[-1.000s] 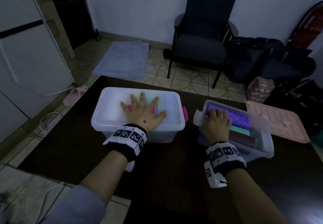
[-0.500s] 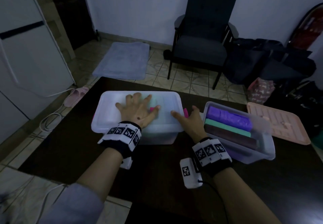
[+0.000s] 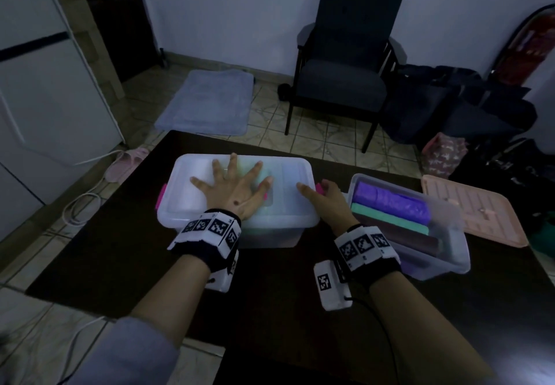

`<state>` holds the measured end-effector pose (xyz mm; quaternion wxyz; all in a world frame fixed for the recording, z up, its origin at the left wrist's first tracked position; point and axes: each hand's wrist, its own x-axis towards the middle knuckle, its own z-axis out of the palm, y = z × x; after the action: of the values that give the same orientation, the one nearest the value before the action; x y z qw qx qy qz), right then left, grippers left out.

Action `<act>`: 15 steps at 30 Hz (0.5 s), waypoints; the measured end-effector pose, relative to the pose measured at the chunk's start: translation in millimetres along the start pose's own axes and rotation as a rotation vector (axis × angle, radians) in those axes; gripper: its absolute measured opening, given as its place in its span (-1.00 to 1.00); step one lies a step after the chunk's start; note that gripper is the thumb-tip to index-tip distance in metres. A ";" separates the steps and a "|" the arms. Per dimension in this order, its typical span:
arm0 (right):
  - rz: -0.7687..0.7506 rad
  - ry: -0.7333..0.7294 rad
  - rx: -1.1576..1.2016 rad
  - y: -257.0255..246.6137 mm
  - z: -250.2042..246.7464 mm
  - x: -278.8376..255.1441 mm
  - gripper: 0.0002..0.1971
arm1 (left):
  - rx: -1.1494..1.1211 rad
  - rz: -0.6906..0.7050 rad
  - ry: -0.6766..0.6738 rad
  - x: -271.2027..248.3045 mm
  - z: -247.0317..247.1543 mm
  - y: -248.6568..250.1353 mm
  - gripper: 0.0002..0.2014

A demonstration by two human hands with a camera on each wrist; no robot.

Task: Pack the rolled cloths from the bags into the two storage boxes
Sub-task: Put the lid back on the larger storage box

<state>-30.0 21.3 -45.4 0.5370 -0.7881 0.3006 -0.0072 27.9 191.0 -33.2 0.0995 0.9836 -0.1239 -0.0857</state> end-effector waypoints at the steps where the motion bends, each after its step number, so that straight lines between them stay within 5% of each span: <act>1: -0.057 0.053 -0.067 -1.9 1.1 -0.8 -0.19 | -0.042 -0.021 0.006 0.7 -3.5 -2.0 -0.43; 5: -0.181 0.081 -0.234 -12.4 6.3 -1.2 -0.37 | -0.163 -0.099 0.147 2.9 -16.8 -17.8 -0.46; 7: -0.169 0.069 -0.279 -15.3 9.0 0.8 -0.41 | -0.141 -0.119 0.114 4.4 -15.9 -23.7 -0.43; 15: 0.032 0.095 -0.131 -11.1 9.8 2.7 -0.21 | -0.031 -0.105 0.057 5.9 3.1 -26.6 -0.26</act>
<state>-19.3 31.0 -40.9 0.4694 -0.8155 0.3382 -0.0165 38.9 214.3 -42.8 0.1135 0.9891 -0.0682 -0.0647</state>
